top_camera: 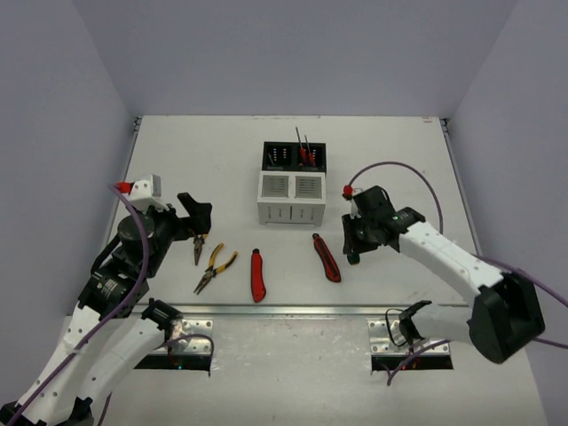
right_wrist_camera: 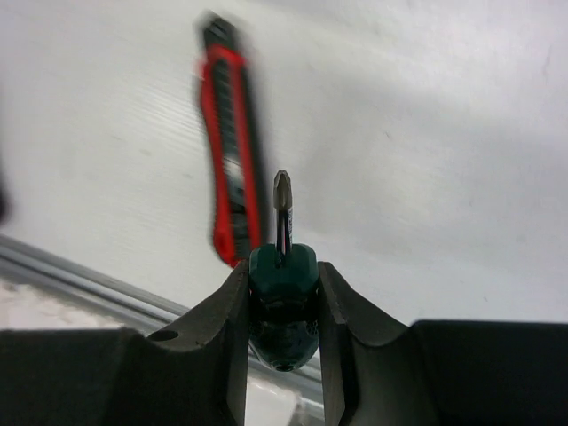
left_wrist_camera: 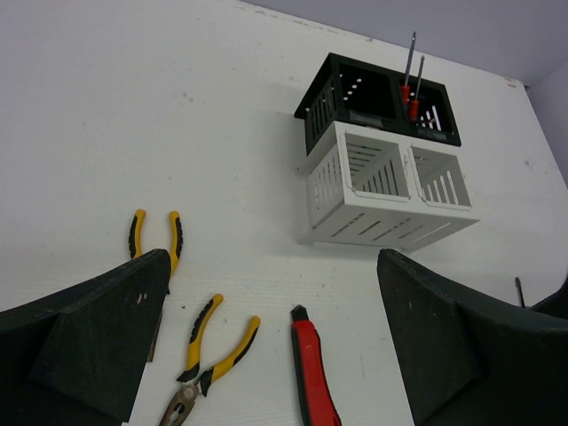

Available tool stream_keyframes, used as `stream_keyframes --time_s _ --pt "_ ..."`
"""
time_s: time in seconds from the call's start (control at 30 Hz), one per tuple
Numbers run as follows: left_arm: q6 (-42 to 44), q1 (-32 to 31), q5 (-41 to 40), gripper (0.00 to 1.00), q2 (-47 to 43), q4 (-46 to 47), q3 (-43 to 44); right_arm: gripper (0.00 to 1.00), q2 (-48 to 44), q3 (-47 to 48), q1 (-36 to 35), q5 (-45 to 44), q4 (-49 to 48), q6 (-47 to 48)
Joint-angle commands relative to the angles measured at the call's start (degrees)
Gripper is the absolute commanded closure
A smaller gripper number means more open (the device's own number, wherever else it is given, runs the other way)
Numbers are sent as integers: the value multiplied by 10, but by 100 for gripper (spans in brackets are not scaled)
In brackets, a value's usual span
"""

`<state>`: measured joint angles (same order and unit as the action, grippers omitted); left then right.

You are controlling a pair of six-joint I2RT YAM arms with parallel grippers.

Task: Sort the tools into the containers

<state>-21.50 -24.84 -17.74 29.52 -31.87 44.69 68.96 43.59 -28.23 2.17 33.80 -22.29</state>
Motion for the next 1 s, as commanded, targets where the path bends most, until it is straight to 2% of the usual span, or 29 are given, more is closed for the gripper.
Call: stream_keyframes --time_s 0.0,0.07,0.23,0.4,0.6,0.67,0.8,0.97 --pt "4 -8 1 0 1 28 4 100 -60 42 -1 156 -117 33" --pt "4 -8 0 0 4 28 4 100 -54 70 -1 193 -196 60" --pt "4 -8 -2 0 15 26 6 100 5 103 -1 142 -392 81" --pt "2 -7 -8 0 13 23 6 100 137 220 -1 120 -457 93" --pt "6 -7 6 0 24 26 7 100 350 421 -2 119 -447 159" --pt "7 -7 10 0 25 27 7 100 402 458 -2 106 -439 170" --pt "9 -7 20 0 16 29 6 96 473 545 0 104 -411 211" --pt "13 -7 30 0 0 34 6 89 528 585 0 134 -376 249"
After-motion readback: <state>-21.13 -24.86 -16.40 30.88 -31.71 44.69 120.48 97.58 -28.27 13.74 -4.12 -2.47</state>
